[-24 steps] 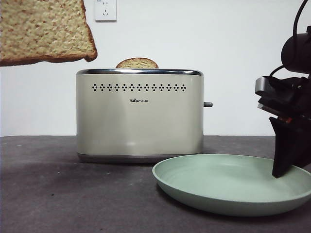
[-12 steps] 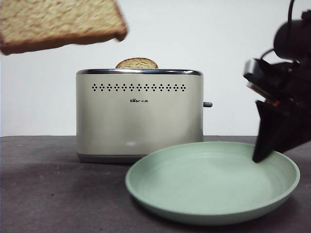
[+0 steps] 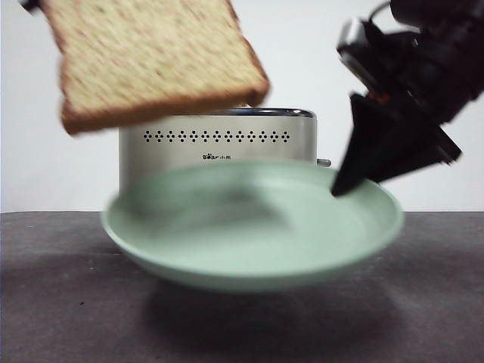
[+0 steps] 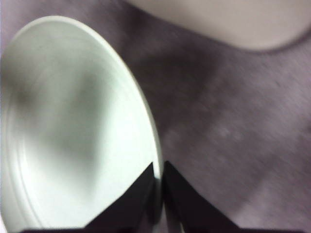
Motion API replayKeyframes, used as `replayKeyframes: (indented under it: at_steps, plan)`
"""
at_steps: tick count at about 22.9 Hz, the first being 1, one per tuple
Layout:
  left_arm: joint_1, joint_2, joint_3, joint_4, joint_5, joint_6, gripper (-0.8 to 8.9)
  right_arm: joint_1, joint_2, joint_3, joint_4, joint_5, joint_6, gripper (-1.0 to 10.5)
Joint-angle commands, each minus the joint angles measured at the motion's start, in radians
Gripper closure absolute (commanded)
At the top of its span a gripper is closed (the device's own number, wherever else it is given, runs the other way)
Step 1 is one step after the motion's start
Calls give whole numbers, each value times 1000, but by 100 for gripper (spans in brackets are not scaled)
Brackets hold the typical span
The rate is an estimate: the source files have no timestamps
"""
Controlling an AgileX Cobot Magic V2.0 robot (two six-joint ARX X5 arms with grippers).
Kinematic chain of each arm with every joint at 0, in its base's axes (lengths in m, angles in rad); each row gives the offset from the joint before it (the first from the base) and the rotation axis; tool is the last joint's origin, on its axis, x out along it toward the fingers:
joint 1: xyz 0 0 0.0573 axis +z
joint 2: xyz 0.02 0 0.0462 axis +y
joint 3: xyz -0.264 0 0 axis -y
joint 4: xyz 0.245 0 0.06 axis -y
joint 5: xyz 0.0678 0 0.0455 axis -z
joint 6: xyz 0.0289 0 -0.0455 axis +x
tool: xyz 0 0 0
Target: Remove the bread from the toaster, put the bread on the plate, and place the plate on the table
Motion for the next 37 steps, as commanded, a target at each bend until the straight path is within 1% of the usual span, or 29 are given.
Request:
replayKeyframes:
  at_steps: [1,5,10,12,13,16,17,22,24,26,29,31,35,37]
  plan:
    - [-19,80,11,39,13,6,808,27,-13,10,25,-6,63,943]
    - [-41,182,11,79,39,6,808,50,-21,10,29,-5,76,943]
    - [-79,305,11,108,39,6,807,60,-21,10,29,-2,79,943]
    - [-89,343,11,112,36,6,789,60,-21,10,29,-3,79,943]
    - [-92,356,11,115,32,6,747,60,-21,10,29,-3,79,943]
    - [-97,367,11,127,-19,5,568,60,-21,10,29,-3,79,943]
    - [-99,367,12,132,-21,6,538,60,-21,10,29,-3,79,943]
    - [-108,364,42,126,-32,6,536,59,-21,10,22,-3,79,943]
    - [-125,361,80,87,-89,31,536,60,-21,10,20,-3,79,943]
    - [-158,360,137,16,-187,79,536,60,-21,10,20,-3,79,943]
    - [-217,360,214,-59,-331,115,536,59,-21,10,21,-3,82,943]
    - [-251,359,255,-77,-421,129,536,59,-21,10,21,-2,82,943]
    - [-278,357,348,-127,-538,130,536,59,-21,10,21,-2,90,943]
    - [-279,357,406,-175,-563,130,536,59,-21,10,21,4,93,943]
